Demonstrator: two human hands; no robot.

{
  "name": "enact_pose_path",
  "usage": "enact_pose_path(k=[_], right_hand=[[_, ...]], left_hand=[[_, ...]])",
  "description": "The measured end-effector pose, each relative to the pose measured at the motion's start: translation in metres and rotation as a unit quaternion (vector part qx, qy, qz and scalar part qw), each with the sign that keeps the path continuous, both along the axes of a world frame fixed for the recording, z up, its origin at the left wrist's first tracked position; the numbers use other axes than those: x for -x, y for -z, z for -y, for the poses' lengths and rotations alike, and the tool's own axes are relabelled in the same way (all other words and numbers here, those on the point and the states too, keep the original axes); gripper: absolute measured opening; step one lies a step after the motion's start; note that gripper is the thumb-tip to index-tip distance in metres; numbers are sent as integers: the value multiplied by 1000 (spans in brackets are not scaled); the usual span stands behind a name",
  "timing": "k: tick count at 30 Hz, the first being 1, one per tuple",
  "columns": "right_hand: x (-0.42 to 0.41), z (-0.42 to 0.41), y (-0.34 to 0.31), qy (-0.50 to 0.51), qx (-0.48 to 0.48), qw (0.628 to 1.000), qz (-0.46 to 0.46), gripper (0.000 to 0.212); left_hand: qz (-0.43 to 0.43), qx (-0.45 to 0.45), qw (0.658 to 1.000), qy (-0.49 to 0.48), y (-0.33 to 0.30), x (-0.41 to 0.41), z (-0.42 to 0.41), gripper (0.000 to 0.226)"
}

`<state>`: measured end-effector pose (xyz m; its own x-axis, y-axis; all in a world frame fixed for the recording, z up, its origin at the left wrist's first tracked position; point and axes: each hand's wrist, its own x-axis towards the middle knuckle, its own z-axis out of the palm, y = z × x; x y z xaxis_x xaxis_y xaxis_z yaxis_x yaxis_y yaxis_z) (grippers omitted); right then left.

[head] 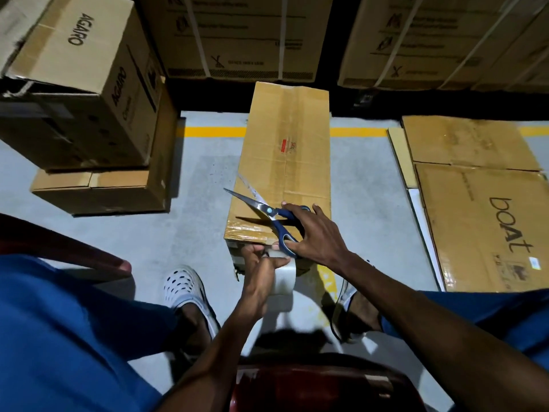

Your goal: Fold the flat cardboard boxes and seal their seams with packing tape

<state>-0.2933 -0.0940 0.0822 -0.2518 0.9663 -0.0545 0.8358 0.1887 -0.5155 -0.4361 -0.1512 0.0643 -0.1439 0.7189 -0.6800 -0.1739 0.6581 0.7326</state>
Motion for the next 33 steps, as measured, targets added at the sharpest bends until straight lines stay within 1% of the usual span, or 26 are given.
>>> enact_pose_path(k=[2, 5, 7, 10, 11, 13, 17, 19, 21, 22, 23, 24, 25, 26, 27, 28, 30, 31, 33], right_hand=[[-1, -14, -4, 1, -3, 1000, 7, 71], [-1, -34, -12, -23, -6, 999, 47, 68], [-3, -41, -12, -34, -7, 997, 71, 68], [-4, -44, -6, -46, -5, 996, 72, 68], [-6, -44, -4, -46, -11, 997, 67, 72], [-9, -45, 1, -34, -20, 997, 61, 80], [-6, -48, 8, -12, -5, 999, 51, 79], [-6, -46, 4, -12, -23, 999, 32, 72], [-11, -45, -3, -14, -44, 999, -3, 55], [-15, -45, -8, -5, -35, 999, -26, 46], [-20, -44, -15, 2, -6, 998, -55, 38], [-26, -43, -22, 4, 41, 995, -86, 35], [-32, -41, -31, 0, 98, 989, -114, 40], [-39, -37, -40, -6, 159, 978, -134, 50], [-48, -31, -49, -16, 226, 964, -141, 57], [-59, -25, -56, -31, 296, 945, -138, 56], [-80, -11, -64, -67, 402, 905, -123, 38], [-90, -3, -66, -74, 427, 893, -118, 37], [-105, 9, -65, -66, 444, 888, -103, 45]], left_hand=[[7, -25, 1000, -10, 0, -4, -12, 44], [2, -51, 998, -33, 1, -8, -26, 43], [-14, -55, 998, -8, 8, -5, -27, 37], [-13, -72, 995, 66, 12, 1, -26, 16], [-19, -72, 993, 92, 10, 2, -28, 11], [-11, -63, 991, 118, 8, 3, -33, 9], [19, -31, 991, 127, 7, 9, -37, 12], [34, -23, 992, 123, 7, 12, -34, 6], [56, -19, 992, 116, 6, 14, -29, 5], [67, -17, 991, 111, 4, 16, -27, 5], [75, -17, 991, 107, 3, 17, -26, 6], [77, -18, 991, 107, 2, 19, -25, 5], [78, -20, 991, 109, 0, 20, -23, 4], [78, -22, 990, 112, -1, 20, -22, 4], [78, -25, 990, 114, -1, 21, -22, 4], [75, -26, 990, 114, -2, 21, -22, 5], [67, -26, 991, 114, -2, 21, -21, 5], [67, -26, 991, 114, -3, 21, -20, 5], [69, -27, 990, 116, -4, 21, -21, 5]])
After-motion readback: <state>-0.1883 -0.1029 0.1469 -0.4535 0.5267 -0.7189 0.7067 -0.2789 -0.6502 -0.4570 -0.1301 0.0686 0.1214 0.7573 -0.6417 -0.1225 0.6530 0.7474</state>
